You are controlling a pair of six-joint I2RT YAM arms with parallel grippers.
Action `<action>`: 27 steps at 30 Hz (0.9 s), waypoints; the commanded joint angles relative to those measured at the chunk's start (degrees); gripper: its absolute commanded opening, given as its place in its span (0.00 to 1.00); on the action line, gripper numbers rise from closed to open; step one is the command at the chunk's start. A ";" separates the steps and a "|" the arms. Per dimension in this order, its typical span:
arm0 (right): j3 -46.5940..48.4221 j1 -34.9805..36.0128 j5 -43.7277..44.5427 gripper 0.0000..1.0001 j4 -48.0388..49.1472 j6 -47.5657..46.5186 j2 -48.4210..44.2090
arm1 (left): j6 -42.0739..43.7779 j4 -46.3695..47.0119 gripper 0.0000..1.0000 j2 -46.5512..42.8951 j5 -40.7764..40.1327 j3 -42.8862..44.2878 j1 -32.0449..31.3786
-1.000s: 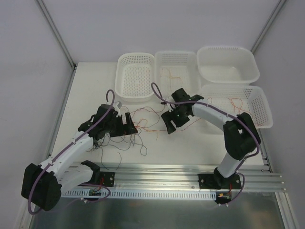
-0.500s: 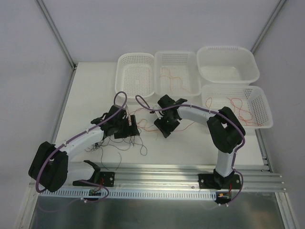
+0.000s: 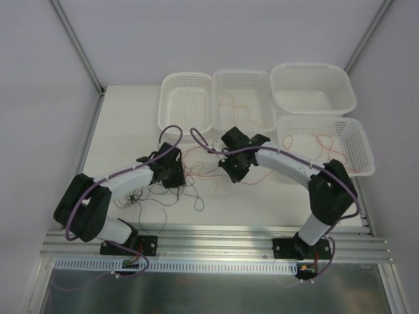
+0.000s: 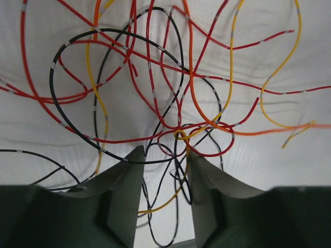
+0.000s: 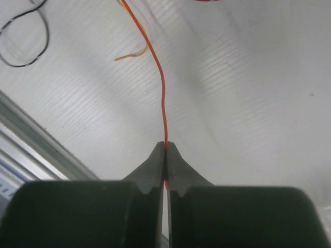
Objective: Untangle the cables
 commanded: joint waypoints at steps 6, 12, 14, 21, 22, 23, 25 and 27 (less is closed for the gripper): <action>5.01 -1.13 4.00 0.01 -10.08 -2.35 -21.76 | 0.88 -0.41 0.21 3.40 -5.54 2.79 0.27; 12.04 -11.13 2.18 0.01 -11.93 -1.03 -31.88 | 2.37 -2.70 0.17 2.09 -6.59 1.57 3.78; 15.02 -14.40 0.68 0.01 -11.15 -0.33 -35.40 | 3.08 -3.23 0.18 0.95 -7.12 1.13 5.53; 20.57 -29.50 2.15 0.01 -7.98 2.92 -37.87 | 4.75 -5.25 0.19 -2.75 -7.47 0.51 8.09; 20.93 -30.83 3.21 0.01 -7.02 3.97 -37.61 | 4.84 -5.60 0.19 -3.62 -7.39 0.68 8.18; 21.28 -32.15 3.83 0.01 -6.75 4.68 -36.82 | 5.10 -5.86 0.19 -4.15 -7.21 0.60 8.18; 21.46 -36.37 4.19 0.01 -5.00 6.78 -36.12 | 5.28 -6.22 0.19 -5.03 -6.77 0.60 8.18; 21.11 -40.23 3.66 0.01 -3.94 8.45 -34.89 | 5.45 -6.57 0.19 -6.52 -5.98 0.42 8.18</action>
